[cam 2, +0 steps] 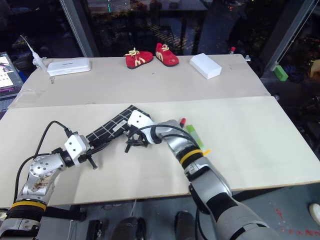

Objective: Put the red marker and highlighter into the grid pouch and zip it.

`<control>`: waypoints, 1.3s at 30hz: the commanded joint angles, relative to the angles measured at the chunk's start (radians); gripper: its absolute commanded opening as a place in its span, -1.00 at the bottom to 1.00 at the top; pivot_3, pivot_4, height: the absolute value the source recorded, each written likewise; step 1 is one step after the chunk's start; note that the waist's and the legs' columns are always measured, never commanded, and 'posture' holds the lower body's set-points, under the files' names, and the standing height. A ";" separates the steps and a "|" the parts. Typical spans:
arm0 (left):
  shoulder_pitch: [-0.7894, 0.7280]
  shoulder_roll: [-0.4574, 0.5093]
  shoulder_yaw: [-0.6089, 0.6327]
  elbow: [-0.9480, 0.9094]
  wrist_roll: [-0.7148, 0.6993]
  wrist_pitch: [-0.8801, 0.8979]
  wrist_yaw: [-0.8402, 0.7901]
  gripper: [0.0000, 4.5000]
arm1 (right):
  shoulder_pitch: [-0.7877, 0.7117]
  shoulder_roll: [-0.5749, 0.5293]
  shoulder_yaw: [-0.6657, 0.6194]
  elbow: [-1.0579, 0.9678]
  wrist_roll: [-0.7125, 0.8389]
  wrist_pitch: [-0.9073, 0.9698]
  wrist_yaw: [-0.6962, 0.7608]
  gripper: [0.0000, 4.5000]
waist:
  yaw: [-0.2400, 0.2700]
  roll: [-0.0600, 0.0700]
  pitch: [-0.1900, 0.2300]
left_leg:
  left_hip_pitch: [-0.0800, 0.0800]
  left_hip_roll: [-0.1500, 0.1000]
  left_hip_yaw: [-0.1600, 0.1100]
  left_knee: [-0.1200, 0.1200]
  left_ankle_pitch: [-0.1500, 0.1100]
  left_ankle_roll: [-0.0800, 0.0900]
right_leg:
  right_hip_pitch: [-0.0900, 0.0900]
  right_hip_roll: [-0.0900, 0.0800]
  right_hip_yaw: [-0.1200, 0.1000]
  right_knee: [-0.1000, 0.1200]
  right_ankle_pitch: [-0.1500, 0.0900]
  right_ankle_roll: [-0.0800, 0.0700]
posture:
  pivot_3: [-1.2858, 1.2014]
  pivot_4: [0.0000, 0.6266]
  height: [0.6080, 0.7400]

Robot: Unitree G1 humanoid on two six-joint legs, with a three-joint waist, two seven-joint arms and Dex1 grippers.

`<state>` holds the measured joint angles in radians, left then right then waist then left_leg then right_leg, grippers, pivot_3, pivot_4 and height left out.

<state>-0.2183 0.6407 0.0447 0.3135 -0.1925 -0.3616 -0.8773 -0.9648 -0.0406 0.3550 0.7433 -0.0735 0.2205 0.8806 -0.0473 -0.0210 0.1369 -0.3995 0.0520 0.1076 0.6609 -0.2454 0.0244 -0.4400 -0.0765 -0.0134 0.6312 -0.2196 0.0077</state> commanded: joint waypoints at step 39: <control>-0.006 -0.072 0.033 -0.112 -0.108 0.088 -0.040 -1.00 | 0.576 -0.469 -0.407 -0.897 0.221 0.629 -0.353 0.97 | 0.033 -0.001 0.000 | 0.001 -0.002 0.001 0.000 0.000 0.002 | 0.003 0.000 0.003 -0.004 0.001 0.001 | 0.03 -0.52 1.00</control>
<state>-0.2147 0.5685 0.0630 0.2306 -0.2786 -0.2781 -0.9147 -0.3875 -0.4998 -0.0497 -0.1456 0.1560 0.8780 0.5367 -0.0141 -0.0219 0.1368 -0.3983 0.0499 0.1088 0.6612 -0.2458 0.0265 -0.4373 -0.0767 -0.0104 0.6272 -0.2191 0.0092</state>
